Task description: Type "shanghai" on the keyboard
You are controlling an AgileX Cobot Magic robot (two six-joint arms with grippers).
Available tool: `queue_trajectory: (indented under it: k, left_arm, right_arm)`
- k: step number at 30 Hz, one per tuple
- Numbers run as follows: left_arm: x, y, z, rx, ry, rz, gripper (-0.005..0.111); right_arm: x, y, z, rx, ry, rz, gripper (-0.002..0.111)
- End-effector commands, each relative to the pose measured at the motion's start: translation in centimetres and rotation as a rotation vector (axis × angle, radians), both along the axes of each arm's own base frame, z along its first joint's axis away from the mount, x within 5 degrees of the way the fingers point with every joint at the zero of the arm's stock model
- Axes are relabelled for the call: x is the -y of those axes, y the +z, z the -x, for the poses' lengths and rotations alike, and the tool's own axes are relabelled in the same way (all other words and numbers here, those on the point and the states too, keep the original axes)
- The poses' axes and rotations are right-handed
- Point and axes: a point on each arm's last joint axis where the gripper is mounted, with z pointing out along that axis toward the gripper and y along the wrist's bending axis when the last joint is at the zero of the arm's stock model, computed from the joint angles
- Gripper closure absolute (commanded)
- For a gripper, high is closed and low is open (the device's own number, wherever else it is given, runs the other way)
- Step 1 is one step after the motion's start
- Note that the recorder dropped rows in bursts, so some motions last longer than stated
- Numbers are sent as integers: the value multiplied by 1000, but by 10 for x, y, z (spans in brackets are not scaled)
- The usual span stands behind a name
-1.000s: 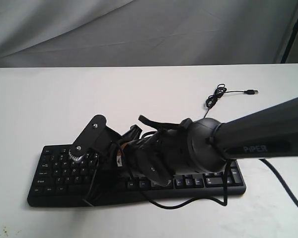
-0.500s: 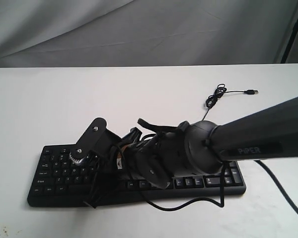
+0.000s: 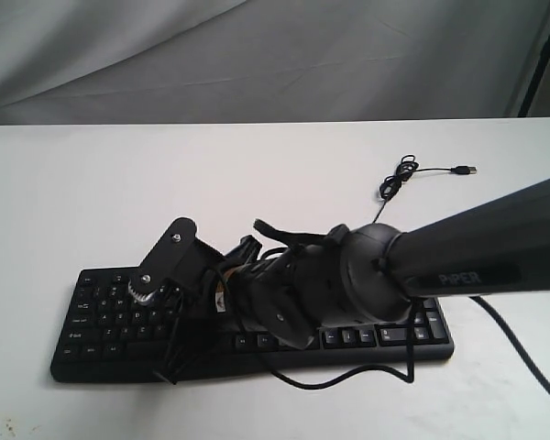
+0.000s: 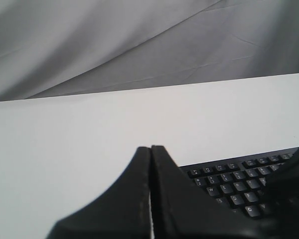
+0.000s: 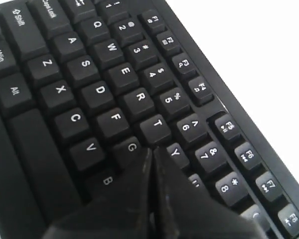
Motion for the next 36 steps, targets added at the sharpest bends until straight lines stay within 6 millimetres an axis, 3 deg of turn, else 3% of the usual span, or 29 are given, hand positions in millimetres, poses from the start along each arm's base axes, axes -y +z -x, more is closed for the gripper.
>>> queue_trajectory:
  k: [1,9,15,24,36]
  left_arm:
    - [0,-1,0,2,-3,2,107]
    - [0,-1,0,2,-3,2,107]
    - [0,-1,0,2,-3,2,107]
    - [0,-1,0,2,-3,2,107]
    - [0,-1,0,2,-3,2,107]
  right_arm:
    - [-1,22,0,13,3,-20,108]
    - [-50,50,8,43,100,-42,108]
    - [-76,35,7,46,129,-46,108]
    - [-83,10,2,66,141,-48,108]
    - [-84,11,1,79,140,-66,108]
